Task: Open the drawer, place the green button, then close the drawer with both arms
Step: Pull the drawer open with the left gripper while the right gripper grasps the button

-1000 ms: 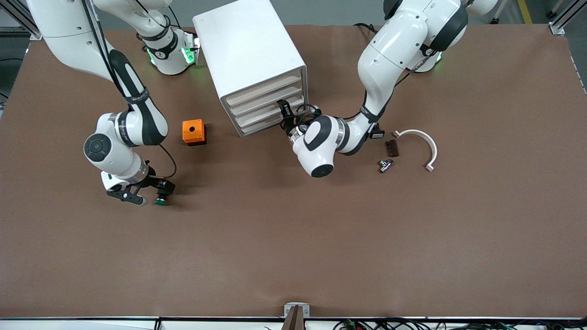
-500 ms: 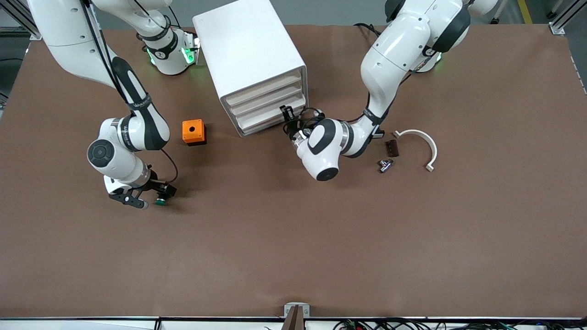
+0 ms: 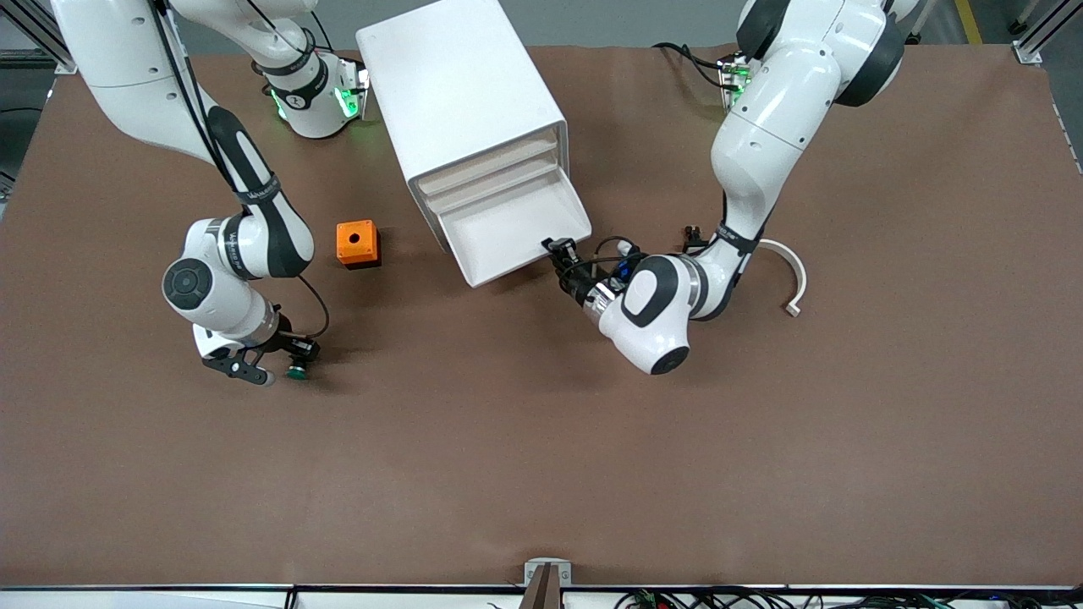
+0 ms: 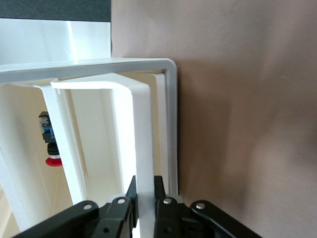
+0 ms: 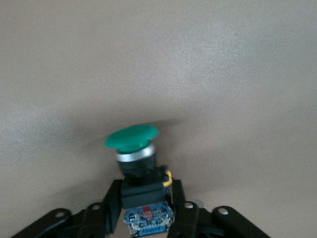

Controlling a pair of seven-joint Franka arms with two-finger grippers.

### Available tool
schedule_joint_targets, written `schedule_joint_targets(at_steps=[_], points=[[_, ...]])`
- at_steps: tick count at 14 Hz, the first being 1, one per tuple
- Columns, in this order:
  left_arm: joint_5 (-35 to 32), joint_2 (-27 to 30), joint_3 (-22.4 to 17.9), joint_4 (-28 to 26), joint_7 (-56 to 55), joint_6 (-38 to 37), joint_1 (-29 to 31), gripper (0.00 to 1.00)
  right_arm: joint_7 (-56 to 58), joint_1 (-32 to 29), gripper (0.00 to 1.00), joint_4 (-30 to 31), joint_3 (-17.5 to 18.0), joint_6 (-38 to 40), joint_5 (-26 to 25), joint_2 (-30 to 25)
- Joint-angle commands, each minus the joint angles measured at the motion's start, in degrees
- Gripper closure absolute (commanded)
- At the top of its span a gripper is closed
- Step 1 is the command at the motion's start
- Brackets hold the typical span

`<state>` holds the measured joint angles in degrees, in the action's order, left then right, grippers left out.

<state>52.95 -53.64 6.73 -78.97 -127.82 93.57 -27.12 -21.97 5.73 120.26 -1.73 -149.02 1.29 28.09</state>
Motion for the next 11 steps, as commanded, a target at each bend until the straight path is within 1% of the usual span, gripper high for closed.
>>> schedule_joint_targets(at_steps=[1,2,3,4,5,7,9,11], points=[[-0.74,0.73,-1.46,0.13,4.76,-0.85,1.36,0.80,-0.79,0.42,1.00,-0.91,-0.20,0.31,0.30,0.65],[-0.65,0.81,-1.46,0.13,4.86,-1.02,1.80,0.42,-0.70,0.33,1.00,-0.91,-0.20,0.57,0.30,0.65],[-0.91,0.99,-1.46,0.13,4.86,-1.20,2.07,0.00,-0.79,0.33,1.00,-0.99,-0.20,0.66,0.30,0.56],[-1.61,1.16,-1.46,0.13,4.86,-1.29,2.15,0.00,-0.70,0.33,1.00,-1.00,-0.20,0.92,0.38,0.04],[-2.49,1.34,-1.46,0.22,4.77,-1.29,2.24,0.00,-1.31,0.59,1.00,-1.08,-0.11,3.45,0.47,-1.10],[-3.81,2.21,-1.90,1.26,4.77,-1.29,3.03,0.00,-6.39,2.43,1.00,-2.75,0.06,12.22,0.47,-5.31],[-7.84,2.48,-2.34,3.37,4.86,-1.55,4.08,0.00,-14.37,5.94,1.00,-3.10,0.50,17.77,0.56,-10.14],[-13.46,2.75,-2.25,5.48,5.47,-1.46,5.75,0.00,-22.46,9.54,1.00,-3.45,1.20,22.35,0.91,-14.19]])
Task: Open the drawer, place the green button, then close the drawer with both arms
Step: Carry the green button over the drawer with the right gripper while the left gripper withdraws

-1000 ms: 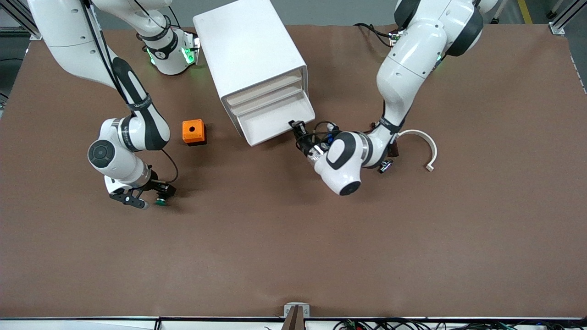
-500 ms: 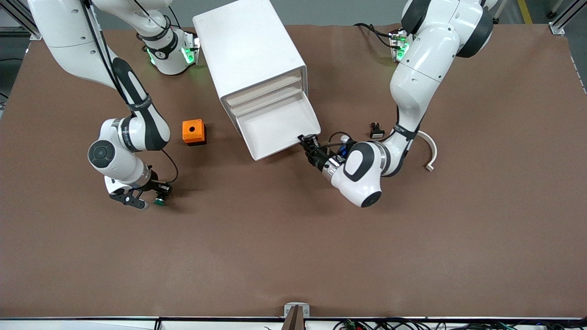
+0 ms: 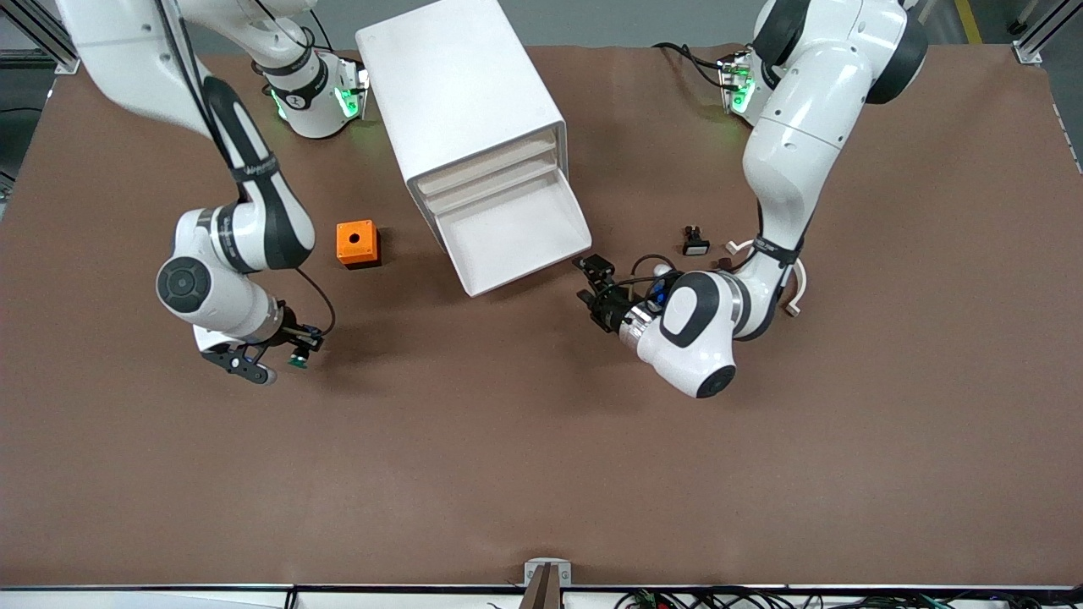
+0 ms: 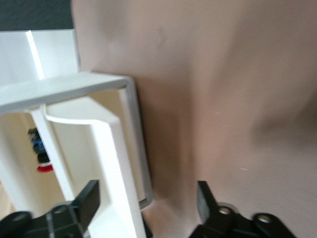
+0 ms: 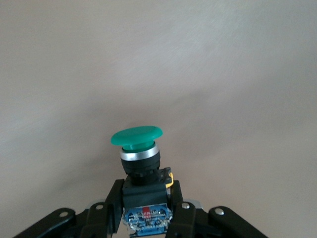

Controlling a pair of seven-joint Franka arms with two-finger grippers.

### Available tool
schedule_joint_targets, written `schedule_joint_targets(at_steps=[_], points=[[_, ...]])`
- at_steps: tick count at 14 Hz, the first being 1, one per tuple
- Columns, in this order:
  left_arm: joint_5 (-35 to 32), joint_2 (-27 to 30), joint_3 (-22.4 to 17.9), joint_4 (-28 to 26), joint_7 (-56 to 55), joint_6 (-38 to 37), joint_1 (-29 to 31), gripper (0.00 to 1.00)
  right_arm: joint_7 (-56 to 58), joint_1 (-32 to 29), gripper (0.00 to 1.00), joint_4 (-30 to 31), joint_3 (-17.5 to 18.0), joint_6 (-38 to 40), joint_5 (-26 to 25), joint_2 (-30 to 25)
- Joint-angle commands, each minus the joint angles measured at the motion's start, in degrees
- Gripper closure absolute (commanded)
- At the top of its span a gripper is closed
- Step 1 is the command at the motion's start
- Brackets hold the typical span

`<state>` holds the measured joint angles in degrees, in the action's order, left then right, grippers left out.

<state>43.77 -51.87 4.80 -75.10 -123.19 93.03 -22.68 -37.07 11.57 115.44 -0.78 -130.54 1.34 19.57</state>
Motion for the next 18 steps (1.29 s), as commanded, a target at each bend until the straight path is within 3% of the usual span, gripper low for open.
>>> schedule_joint_targets(at_steps=[1,4,8,12,18], points=[[-6.74,0.98,-0.75,2.14,1.02,-0.92,2.54,0.00,-10.80,5.90,1.00,1.28,0.42,5.71,2.07,-7.33],[-12.81,2.99,-1.46,3.38,5.14,-0.92,5.62,0.00,-22.83,13.54,1.00,0.76,0.34,8.71,4.72,-11.30],[-21.43,7.82,-1.90,3.38,11.90,-0.74,8.26,0.00,-40.42,24.44,1.00,-1.27,0.25,9.87,4.64,-11.22],[-32.75,12.83,-1.99,3.29,23.41,-1.44,8.79,0.00,-52.03,30.78,1.00,-1.36,0.25,7.41,4.64,-10.78],[-34.72,16.35,-3.92,3.29,38.70,-1.36,8.97,0.00,-62.06,35.45,1.00,-5.12,0.25,3.54,4.64,-4.64]])
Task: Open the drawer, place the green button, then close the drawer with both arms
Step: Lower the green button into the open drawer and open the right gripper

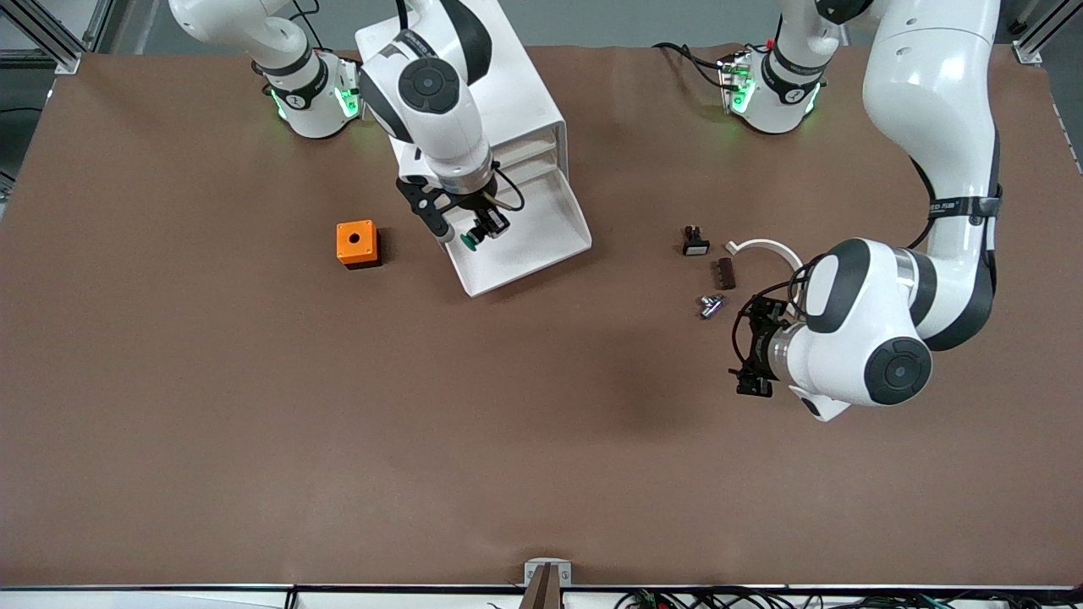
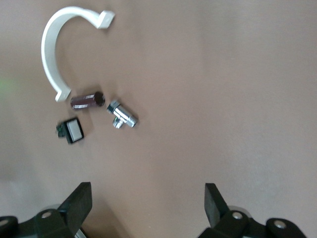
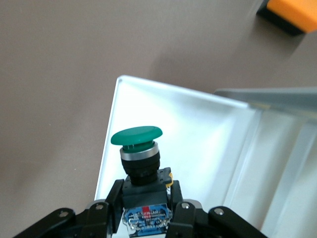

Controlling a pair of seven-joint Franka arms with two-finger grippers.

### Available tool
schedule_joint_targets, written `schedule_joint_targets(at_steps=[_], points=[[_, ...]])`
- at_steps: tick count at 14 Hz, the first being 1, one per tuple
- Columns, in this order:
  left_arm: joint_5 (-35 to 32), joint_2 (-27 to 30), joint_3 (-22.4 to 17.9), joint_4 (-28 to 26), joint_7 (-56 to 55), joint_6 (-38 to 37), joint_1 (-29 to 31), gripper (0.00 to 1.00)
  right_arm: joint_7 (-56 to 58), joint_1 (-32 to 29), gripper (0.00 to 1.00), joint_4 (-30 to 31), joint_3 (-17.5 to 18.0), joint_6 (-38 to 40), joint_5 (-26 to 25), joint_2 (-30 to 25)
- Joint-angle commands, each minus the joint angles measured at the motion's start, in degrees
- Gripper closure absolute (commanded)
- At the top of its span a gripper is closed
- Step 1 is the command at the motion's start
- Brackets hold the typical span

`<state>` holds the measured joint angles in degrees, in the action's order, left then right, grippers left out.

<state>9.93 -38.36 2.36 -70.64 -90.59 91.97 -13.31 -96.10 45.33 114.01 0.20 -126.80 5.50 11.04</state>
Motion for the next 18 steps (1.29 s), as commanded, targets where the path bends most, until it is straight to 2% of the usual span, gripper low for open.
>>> schedule_joint_targets(at_steps=[1,6,11,18], points=[[-0.88,3.20,-1.65,-1.25,8.21,-0.30,-0.31,0.00,-4.52,2.22,1.00,-5.19,-0.73,-0.20,0.48,5.64],[-1.83,4.96,-1.57,-1.34,14.18,-0.30,-0.40,0.00,-10.15,5.47,1.00,-10.03,-0.73,-0.81,0.39,11.80],[-5.53,5.23,-0.86,-1.60,27.72,0.14,-1.36,0.00,-15.07,7.49,1.00,-10.04,-0.73,-2.83,0.48,13.74],[-7.47,4.79,-0.25,-2.57,32.57,5.49,-4.18,0.00,-17.71,8.02,1.00,-10.47,-0.73,-3.89,0.56,15.41]])
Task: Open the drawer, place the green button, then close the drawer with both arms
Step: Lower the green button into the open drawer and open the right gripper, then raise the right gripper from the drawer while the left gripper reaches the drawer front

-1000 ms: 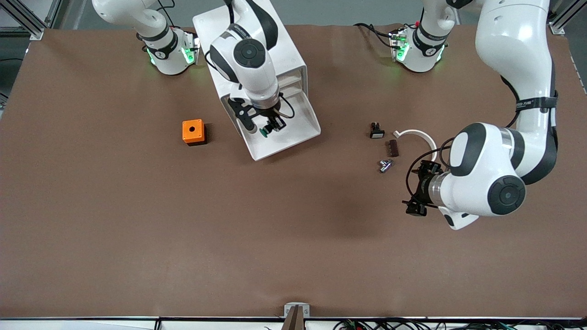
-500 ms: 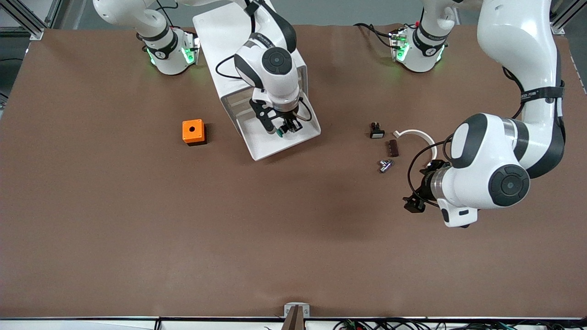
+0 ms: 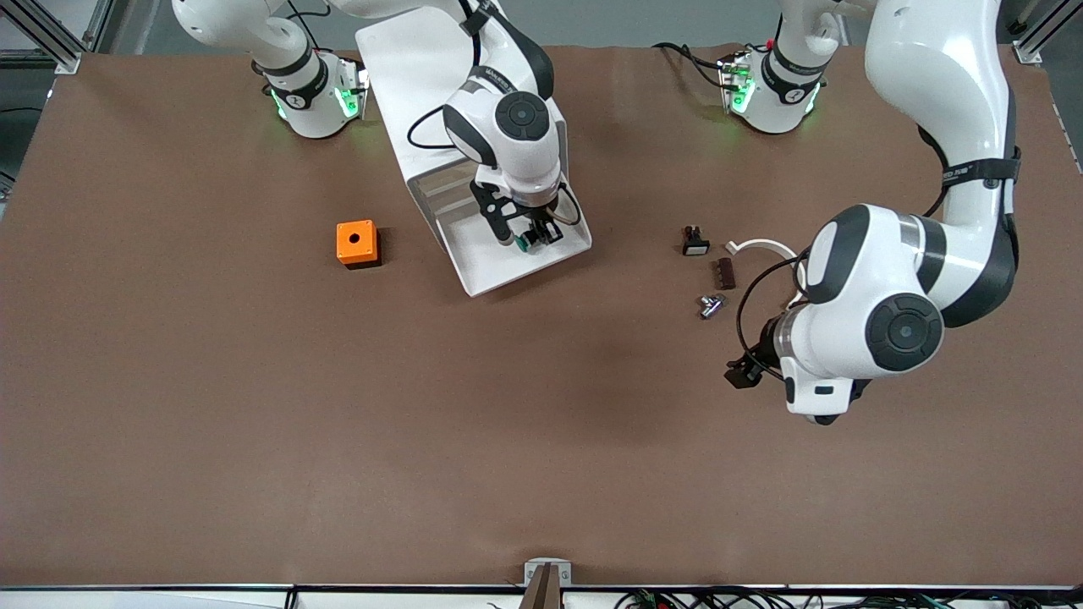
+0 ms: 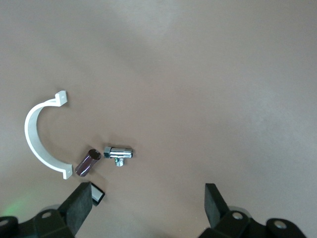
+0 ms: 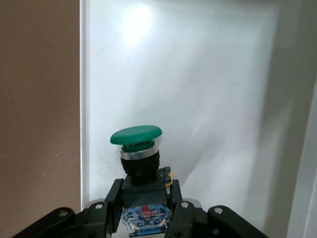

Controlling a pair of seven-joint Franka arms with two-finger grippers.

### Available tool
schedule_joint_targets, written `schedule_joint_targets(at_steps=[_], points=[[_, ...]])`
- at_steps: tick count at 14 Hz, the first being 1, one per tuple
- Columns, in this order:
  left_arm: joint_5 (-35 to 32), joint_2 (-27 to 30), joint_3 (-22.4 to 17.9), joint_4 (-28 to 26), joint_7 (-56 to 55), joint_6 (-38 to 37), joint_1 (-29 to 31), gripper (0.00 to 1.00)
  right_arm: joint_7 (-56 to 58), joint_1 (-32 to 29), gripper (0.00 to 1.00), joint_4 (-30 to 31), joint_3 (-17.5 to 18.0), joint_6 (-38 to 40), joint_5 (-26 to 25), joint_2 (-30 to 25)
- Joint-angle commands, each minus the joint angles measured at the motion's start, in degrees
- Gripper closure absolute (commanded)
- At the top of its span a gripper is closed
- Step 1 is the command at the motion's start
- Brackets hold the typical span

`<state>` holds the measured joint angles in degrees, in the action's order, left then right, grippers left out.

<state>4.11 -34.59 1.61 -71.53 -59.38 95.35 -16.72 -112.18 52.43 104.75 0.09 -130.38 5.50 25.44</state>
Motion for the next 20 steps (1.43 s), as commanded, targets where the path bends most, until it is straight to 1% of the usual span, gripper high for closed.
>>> schedule_joint_targets(at_steps=[1,2,3,4,6,8,12,15,18,20], points=[[-1.65,0.76,0.67,-1.68,1.80,3.16,-0.95,0.00,-1.55,0.92,1.00,-1.22,-0.62,-0.22,0.56,1.02],[-1.48,0.49,1.46,-1.86,2.42,4.04,-1.21,0.00,-1.46,0.66,0.68,-1.30,-0.62,-0.22,0.56,1.02],[-1.39,-0.21,2.95,-2.73,2.94,5.01,-1.12,0.00,-1.46,0.75,0.08,-1.39,-0.62,-0.22,0.56,1.11],[-1.48,-0.74,3.83,-3.35,2.95,6.15,-1.30,0.00,-1.20,0.84,0.00,-1.39,-0.62,-0.05,0.39,1.02],[-1.56,-1.35,4.80,-4.14,4.17,6.86,-1.30,0.00,0.81,0.84,0.00,-2.00,-0.62,0.22,-0.49,1.11],[-1.48,-1.79,6.03,-4.84,5.49,8.96,-1.30,0.00,9.04,0.40,0.00,-2.97,-0.70,2.05,-0.49,1.02],[-1.48,-2.41,9.98,-8.44,5.50,15.90,-1.65,0.00,25.31,-2.84,0.00,-10.60,-1.06,13.89,-0.49,0.93],[-1.48,-3.55,10.08,-11.16,5.15,21.26,-5.24,0.00,34.81,-7.85,0.00,-16.49,-1.06,23.83,-0.49,0.58],[-1.39,-4.78,10.08,-13.63,4.09,25.04,-8.49,0.00,47.62,-12.60,0.00,-19.49,-1.06,30.86,-0.58,-0.47],[-1.30,-5.74,10.17,-14.69,0.17,28.72,-10.78,0.00,56.42,-16.81,0.00,-20.11,-1.14,35.18,-0.58,-2.75]])
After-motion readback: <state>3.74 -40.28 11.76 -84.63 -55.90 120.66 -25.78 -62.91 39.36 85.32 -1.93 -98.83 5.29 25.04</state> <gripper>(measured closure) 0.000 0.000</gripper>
